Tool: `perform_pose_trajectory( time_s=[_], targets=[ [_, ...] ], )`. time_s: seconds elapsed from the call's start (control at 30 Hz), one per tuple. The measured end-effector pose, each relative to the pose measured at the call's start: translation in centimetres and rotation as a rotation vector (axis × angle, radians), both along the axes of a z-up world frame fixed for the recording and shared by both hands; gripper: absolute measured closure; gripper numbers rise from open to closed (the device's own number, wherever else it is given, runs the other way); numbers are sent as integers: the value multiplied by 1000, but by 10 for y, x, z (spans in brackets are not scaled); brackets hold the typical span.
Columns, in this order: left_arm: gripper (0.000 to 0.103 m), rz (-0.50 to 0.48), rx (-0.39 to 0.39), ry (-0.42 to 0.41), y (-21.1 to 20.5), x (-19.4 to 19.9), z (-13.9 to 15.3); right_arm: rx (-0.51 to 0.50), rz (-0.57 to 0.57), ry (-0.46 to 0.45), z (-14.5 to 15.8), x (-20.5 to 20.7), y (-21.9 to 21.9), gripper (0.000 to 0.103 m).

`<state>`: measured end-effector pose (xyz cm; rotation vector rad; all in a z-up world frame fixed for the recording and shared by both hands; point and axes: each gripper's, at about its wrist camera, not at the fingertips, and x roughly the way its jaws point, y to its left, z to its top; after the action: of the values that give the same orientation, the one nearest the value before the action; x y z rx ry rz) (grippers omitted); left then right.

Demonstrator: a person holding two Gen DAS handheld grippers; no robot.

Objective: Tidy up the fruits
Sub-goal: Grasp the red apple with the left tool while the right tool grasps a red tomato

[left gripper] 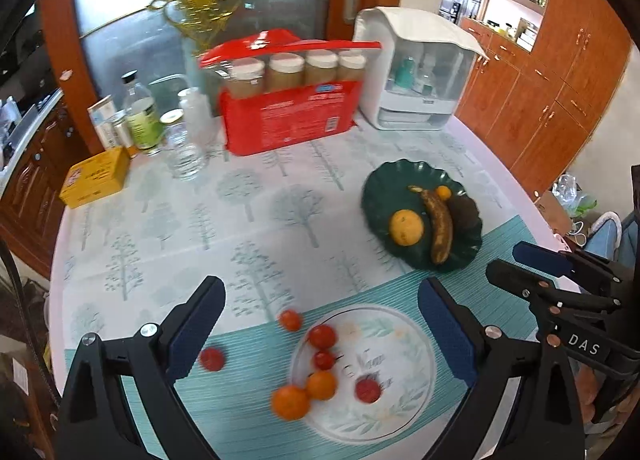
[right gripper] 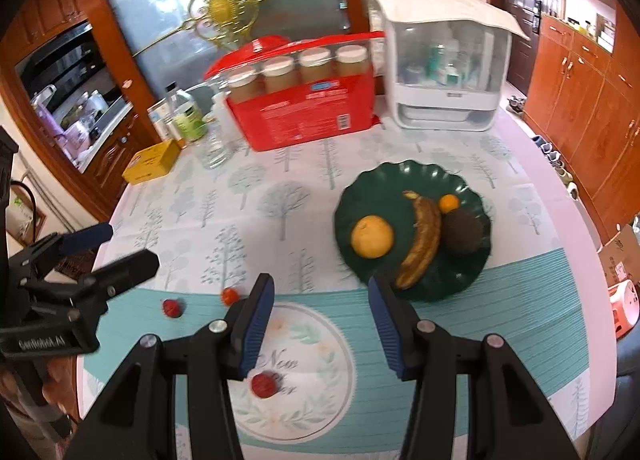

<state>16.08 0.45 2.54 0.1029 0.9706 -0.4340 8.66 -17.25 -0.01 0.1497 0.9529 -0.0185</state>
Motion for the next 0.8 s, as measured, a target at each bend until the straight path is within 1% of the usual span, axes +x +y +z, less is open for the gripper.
perform_pose_trajectory(
  time_s=[0.17,0.3,0.53,0.7,0.8],
  targets=[
    [6,36,13,7,35,-8,-9,2,40,23,-12,-5,26,54],
    [6,70,31,29,62,-13,-25,-11,71,58,-31,-2,47,54],
    [6,144,53,84,99,-11,-68,-17,98,120,-63,13,70,54],
    [6,151,79,116,108,-6,-101,-16,117,169,-89,29,82,54],
    [6,149,95,121,111,-1,-117,-18,124,194,-103,37,87,54]
  ],
)
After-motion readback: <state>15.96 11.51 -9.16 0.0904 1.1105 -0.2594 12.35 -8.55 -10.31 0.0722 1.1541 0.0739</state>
